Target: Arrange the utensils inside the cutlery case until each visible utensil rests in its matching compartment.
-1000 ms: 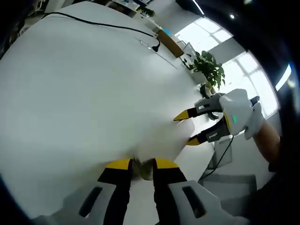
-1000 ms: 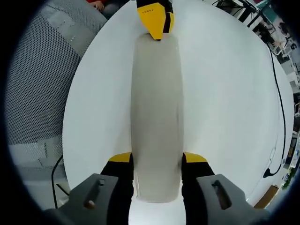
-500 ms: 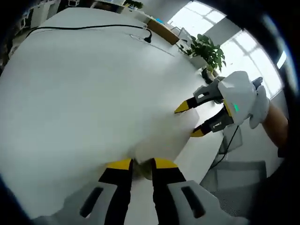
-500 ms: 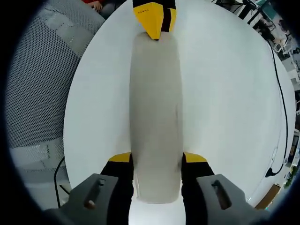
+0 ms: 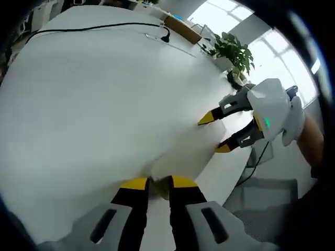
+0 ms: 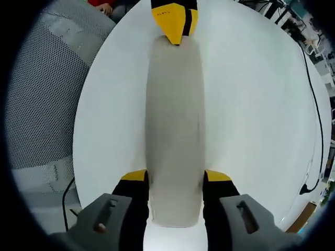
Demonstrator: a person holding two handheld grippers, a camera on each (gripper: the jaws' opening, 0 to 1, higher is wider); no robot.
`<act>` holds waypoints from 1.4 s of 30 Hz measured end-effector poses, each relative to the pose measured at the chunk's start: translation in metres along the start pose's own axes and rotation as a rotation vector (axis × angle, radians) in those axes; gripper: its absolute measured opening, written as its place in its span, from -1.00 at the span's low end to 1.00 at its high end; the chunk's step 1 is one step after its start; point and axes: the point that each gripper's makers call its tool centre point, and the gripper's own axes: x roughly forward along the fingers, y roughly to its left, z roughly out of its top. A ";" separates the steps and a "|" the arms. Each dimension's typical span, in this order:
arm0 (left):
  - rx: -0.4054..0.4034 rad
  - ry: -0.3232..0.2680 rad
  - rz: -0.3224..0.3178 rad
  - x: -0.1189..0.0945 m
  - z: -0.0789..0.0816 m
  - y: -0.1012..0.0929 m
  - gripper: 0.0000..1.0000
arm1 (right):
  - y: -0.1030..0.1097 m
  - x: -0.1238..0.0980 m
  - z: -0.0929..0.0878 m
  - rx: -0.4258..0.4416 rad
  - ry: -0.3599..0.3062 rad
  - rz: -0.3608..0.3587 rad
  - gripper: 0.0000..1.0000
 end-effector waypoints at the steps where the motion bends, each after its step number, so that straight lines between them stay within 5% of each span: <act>1: 0.002 -0.013 -0.008 0.000 0.001 0.000 -0.71 | 0.002 -0.003 -0.001 0.011 -0.012 -0.002 -0.24; 4: -0.009 -0.046 -0.024 -0.005 0.001 0.001 -0.73 | 0.001 -0.018 -0.003 0.063 -0.077 -0.034 -0.23; 7: -0.031 -0.078 -0.074 -0.017 0.006 0.001 -0.75 | 0.009 -0.052 0.004 0.215 -0.286 -0.013 -0.19; 10: -0.068 -0.135 -0.096 -0.032 0.018 -0.001 -0.78 | 0.005 -0.067 -0.016 0.331 -0.358 -0.048 -0.29; 16: 0.060 -0.026 -0.087 -0.016 0.008 -0.033 -0.99 | 0.007 -0.046 -0.053 0.398 -0.282 -0.092 -1.00; 20: 0.145 0.043 -0.040 -0.004 -0.001 -0.037 -1.00 | 0.012 -0.037 -0.057 0.453 -0.252 -0.095 -1.00; 26: 0.281 0.125 0.071 0.000 -0.008 -0.019 -1.00 | 0.013 -0.033 -0.062 0.501 -0.217 -0.099 -1.00; 31: 0.347 0.135 0.084 0.000 -0.005 -0.022 -1.00 | 0.011 -0.032 -0.062 0.477 -0.186 -0.120 -1.00; 42: 0.364 0.204 0.140 0.003 -0.005 -0.021 -1.00 | 0.009 -0.029 -0.065 0.553 -0.115 -0.091 -1.00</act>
